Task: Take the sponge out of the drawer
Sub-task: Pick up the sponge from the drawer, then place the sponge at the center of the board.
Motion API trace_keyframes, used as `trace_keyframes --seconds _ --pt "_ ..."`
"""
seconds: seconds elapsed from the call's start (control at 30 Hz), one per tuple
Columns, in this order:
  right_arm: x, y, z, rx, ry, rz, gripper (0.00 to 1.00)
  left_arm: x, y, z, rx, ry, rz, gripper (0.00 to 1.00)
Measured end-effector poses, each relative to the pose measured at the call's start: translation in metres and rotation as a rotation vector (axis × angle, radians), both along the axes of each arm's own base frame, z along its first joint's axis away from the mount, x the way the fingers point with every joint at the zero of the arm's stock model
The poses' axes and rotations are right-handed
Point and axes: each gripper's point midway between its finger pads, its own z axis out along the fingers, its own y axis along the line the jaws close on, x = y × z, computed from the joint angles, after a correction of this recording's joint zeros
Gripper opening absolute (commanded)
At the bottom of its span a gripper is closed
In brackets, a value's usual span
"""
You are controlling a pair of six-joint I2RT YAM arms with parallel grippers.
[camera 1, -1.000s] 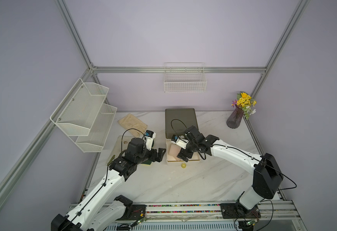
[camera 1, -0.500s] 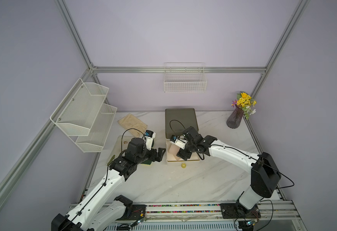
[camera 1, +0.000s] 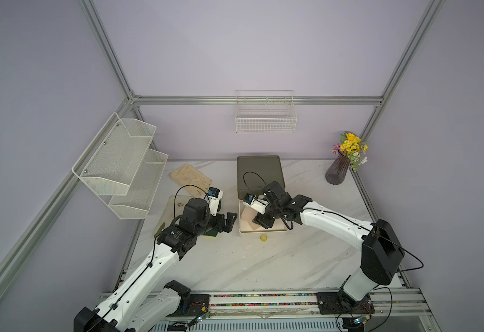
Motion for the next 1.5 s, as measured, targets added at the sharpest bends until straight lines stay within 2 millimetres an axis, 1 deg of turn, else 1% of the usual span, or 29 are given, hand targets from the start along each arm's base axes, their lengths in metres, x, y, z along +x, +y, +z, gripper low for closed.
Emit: trace_keyframes --seconds 0.17,0.4,0.5,0.57,0.67,0.77,0.87,0.97,1.03,1.13,1.33,1.43,1.5 --pt "-0.004 0.002 0.027 0.06 -0.037 0.012 0.65 0.0 0.0 0.0 0.001 0.0 0.002 1.0" --pt "-0.012 0.002 0.059 0.137 -0.068 0.031 0.65 0.0 0.001 -0.001 0.006 0.004 0.005 1.0" --pt "-0.019 0.003 0.081 0.2 -0.09 0.038 0.64 0.0 0.002 -0.001 0.007 0.004 0.007 1.0" --pt "-0.023 0.003 0.102 0.261 -0.113 0.041 0.62 0.0 0.002 -0.001 0.007 0.003 0.007 1.0" --pt "-0.03 0.002 0.131 0.35 -0.149 0.042 0.62 0.0 0.002 -0.002 0.008 0.004 0.008 1.0" --pt "-0.034 0.001 0.154 0.421 -0.173 0.033 0.64 0.0 0.002 -0.002 0.009 0.005 0.009 1.0" --pt "-0.032 -0.001 0.166 0.468 -0.177 0.004 0.64 0.001 0.002 -0.002 0.011 0.004 0.012 1.0" --pt "-0.026 -0.006 0.17 0.489 -0.17 -0.046 0.64 0.001 0.003 -0.002 0.012 0.003 0.014 1.0" --pt "-0.019 -0.013 0.172 0.498 -0.171 -0.091 0.64 0.001 0.003 -0.002 0.012 0.003 0.014 1.0" --pt "-0.004 -0.029 0.18 0.522 -0.183 -0.172 0.64 0.001 0.003 -0.002 0.012 0.003 0.014 1.0" --pt "0.032 -0.081 0.203 0.601 -0.237 -0.377 0.64 0.001 0.003 -0.002 0.012 0.003 0.015 1.0" --pt "0.049 -0.108 0.208 0.617 -0.266 -0.491 0.64 0.001 0.003 -0.002 0.012 0.003 0.015 1.0" --pt "0.06 -0.125 0.205 0.617 -0.277 -0.564 0.64 0.001 0.003 -0.002 0.012 0.003 0.015 1.0"
